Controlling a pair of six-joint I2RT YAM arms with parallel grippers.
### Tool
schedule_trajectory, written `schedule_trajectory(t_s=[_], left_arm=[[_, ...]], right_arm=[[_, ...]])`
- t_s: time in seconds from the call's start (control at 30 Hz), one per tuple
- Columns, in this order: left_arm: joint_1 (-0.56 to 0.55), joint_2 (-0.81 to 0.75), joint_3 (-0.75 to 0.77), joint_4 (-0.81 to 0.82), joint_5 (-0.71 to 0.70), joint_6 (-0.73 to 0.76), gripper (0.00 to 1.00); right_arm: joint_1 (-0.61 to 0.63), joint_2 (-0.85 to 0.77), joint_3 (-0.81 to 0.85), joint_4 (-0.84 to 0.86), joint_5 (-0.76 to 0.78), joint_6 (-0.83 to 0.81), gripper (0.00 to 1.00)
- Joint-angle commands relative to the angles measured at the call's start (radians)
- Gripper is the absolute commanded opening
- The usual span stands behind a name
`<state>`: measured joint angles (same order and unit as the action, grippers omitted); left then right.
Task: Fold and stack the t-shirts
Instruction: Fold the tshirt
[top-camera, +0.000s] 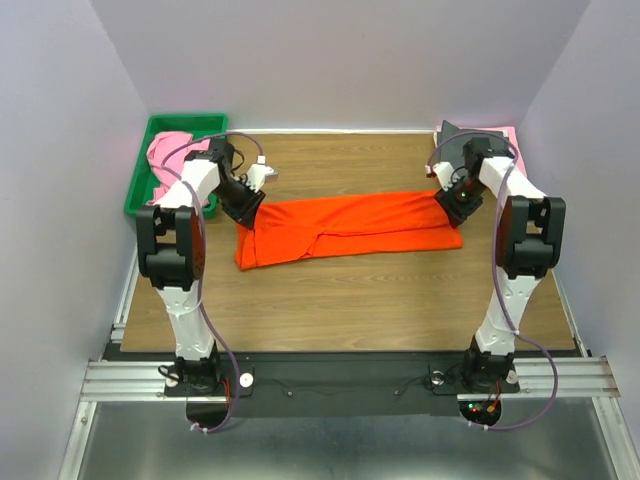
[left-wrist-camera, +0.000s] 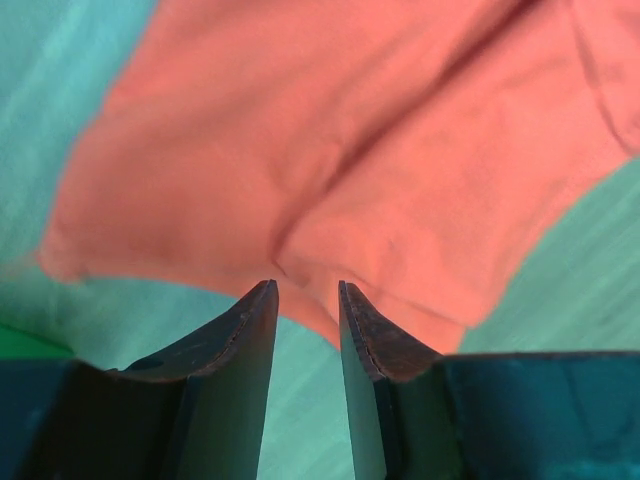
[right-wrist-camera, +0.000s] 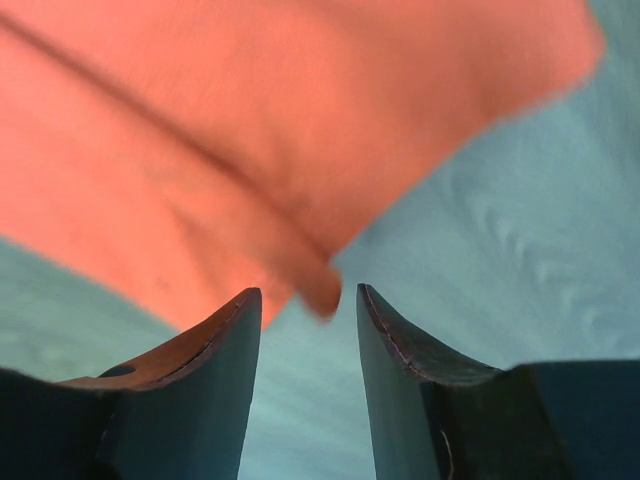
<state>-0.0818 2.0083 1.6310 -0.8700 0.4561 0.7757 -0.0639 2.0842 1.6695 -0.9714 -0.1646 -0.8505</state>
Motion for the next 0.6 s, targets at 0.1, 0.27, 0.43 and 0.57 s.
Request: schedule_trajectory(t_s=[0.1, 0.27, 0.43, 0.57], left_arm=[[0.066, -0.213, -0.198, -0.001, 0.039, -0.069, 0.42], [0.074, -0.229, -0.298, 0.008, 0.082, -0.085, 0.42], [0.074, -0.223, -0.381, 0.089, 0.108, -0.133, 0.45], [0.074, -0.200, -0.418, 0.123, 0.118, -0.147, 0.37]], right_arm=[[-0.071, -0.107, -0.017, -0.101, -0.101, 0.203, 0.49], [-0.099, -0.070, -0.037, -0.136, -0.179, 0.266, 0.47], [-0.103, -0.026, -0.054, -0.130, -0.223, 0.317, 0.46], [-0.105, 0.003, -0.076, -0.107, -0.219, 0.323, 0.40]])
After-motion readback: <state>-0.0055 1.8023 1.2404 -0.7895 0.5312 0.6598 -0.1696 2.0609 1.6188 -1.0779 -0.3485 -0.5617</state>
